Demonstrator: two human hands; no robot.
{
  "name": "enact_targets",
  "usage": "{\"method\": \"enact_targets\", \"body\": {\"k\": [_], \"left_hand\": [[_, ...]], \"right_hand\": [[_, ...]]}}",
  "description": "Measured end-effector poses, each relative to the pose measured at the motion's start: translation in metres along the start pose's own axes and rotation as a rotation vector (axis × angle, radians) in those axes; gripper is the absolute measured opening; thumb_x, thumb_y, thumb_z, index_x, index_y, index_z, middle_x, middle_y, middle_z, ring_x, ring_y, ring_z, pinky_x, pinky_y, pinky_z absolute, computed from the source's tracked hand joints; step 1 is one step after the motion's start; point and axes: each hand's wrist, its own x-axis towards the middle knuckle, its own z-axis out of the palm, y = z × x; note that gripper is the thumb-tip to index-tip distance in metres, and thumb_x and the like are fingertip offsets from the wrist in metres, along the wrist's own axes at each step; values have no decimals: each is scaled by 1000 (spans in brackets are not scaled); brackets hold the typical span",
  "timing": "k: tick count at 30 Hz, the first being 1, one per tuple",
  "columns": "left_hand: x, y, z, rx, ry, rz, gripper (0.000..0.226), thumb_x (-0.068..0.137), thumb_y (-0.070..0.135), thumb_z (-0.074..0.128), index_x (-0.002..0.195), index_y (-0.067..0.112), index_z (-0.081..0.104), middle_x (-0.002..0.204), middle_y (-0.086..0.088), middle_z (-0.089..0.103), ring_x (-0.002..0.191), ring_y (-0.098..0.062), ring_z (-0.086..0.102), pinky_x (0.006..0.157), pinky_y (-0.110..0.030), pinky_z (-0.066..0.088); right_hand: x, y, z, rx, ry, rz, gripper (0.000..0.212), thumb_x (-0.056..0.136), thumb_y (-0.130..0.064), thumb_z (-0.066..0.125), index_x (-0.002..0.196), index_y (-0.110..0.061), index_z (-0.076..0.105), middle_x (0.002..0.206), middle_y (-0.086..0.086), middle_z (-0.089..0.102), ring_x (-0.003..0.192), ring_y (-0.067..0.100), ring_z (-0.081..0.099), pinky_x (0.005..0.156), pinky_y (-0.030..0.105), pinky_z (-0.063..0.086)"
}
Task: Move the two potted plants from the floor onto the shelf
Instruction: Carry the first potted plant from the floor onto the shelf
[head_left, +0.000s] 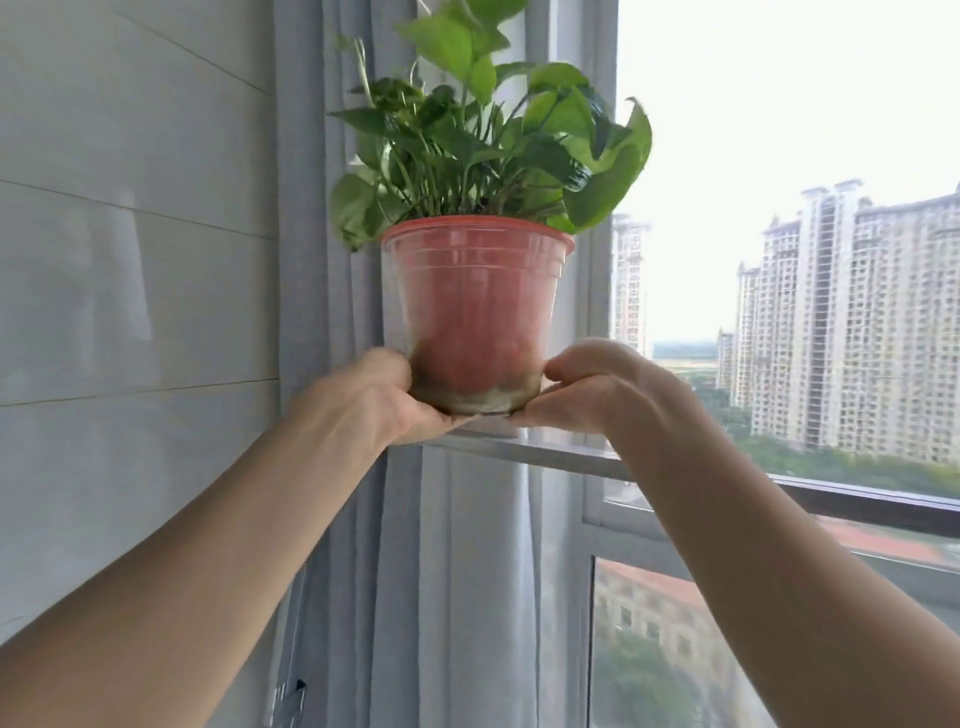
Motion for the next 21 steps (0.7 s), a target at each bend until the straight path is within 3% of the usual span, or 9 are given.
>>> {"method": "enact_targets", "body": {"k": [1,3,4,6,11,13,16,19,21], "left_hand": [[-1,-7,12,-9,-22,-16,49,104,17,18,114,-6,60,116,-29,65,106,-47,63,84,-65,50],[-6,-25,42,4,-66,-49,51,104,19,18,109,-10,60,115,-31,65,107,-48,63,91,-63,50],[-10,-33,56,28,-88,-62,51,104,18,18,104,-13,59,112,-32,66,106,-49,63,93,-62,50],[-15,-50,85,46,-107,-104,49,102,14,18,98,-15,58,107,-33,65,105,-50,63,93,-61,50],[-31,-110,159,67,-190,-226,52,99,9,16,122,-9,58,116,-32,65,100,-50,65,71,-67,54],[-38,-136,190,82,-235,-250,51,100,11,16,123,-8,58,114,-32,65,96,-49,66,59,-68,54],[-59,-179,231,114,-338,-289,52,102,14,16,122,-10,57,116,-32,64,97,-47,65,54,-65,54],[-77,-223,272,166,-428,-334,53,103,16,16,110,-15,58,101,-35,67,78,-49,67,46,-60,54],[-91,-241,294,191,-574,-341,53,103,15,17,100,-17,60,84,-37,69,61,-50,67,38,-61,51]], "right_hand": [[-7,-8,-12,-34,-1,-11,41,100,-3,46,140,7,43,141,25,47,130,36,44,66,11,50],[-33,-24,-40,-53,-60,-90,41,100,-14,33,133,3,50,131,19,57,123,35,52,101,39,45],[-44,-32,-50,-32,-47,-84,42,99,-12,27,130,5,49,130,21,57,120,38,54,103,53,41],[-74,-46,-67,46,-41,-103,44,97,-6,21,129,10,47,129,26,56,115,43,55,94,65,42],[-155,-89,-125,30,12,-218,43,95,-2,20,122,11,51,117,34,59,106,46,58,94,63,45],[-192,-101,-148,-24,52,-287,40,98,-5,19,103,18,51,82,47,61,76,51,63,60,64,53],[-241,-121,-184,16,149,-422,39,103,-3,20,85,15,50,45,40,54,50,36,61,24,37,44],[-283,-137,-222,55,153,-457,38,91,3,19,100,16,53,79,41,65,74,41,68,62,55,55],[-305,-145,-237,129,166,-485,38,94,-3,19,92,16,52,71,43,62,70,45,60,55,61,50]]}}
